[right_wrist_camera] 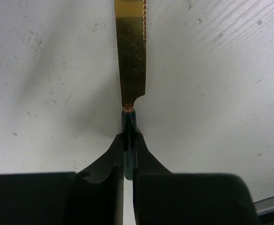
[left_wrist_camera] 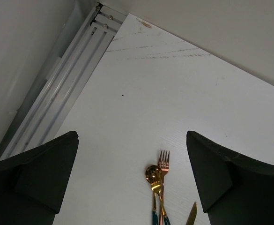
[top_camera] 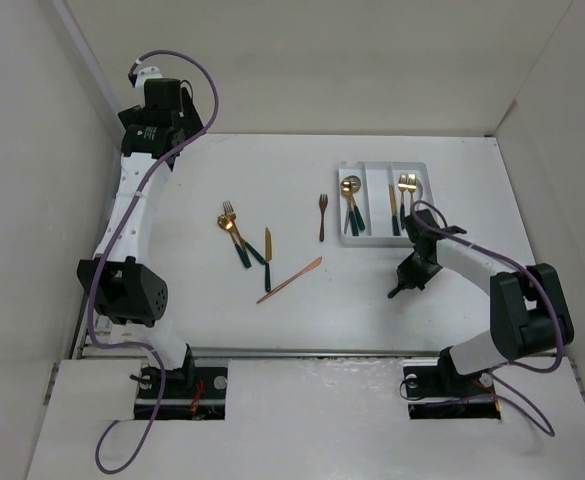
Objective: Sort the eating utensils into containers
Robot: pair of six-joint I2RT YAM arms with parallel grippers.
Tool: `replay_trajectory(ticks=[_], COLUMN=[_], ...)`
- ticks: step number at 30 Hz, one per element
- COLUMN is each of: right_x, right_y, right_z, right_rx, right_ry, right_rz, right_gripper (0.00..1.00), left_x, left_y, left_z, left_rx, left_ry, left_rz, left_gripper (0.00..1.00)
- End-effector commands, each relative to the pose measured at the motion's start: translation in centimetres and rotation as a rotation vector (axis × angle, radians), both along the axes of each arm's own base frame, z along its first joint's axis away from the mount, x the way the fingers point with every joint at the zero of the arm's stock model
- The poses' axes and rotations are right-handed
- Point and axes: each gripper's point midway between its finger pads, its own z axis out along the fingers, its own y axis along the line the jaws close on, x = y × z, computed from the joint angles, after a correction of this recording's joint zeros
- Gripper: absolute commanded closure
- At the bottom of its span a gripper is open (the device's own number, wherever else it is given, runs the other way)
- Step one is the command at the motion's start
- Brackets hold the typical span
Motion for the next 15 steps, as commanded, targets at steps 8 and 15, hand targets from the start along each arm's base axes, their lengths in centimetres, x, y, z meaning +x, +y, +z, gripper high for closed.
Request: replay_trajectory(ticks=[8, 15], right_x=[-0.3, 6.4], right_y=[-1.0, -1.5], right_z=[5.9, 20.5], right_rx=[-0.095, -0.312], right_ry=[-0.206, -0.590], right_rz=[-0.031, 0.270], right_gripper=[1.00, 1.00], left_x=[-0.5, -0.8], left_y=[-0.3, 0.6], left_z=[1.4, -1.7], left_rx=[-0.024, -0.190], left_ry=[-0.030, 0.027], left_rz=[-0.040, -0.038], left_gripper=[0.00, 0.00])
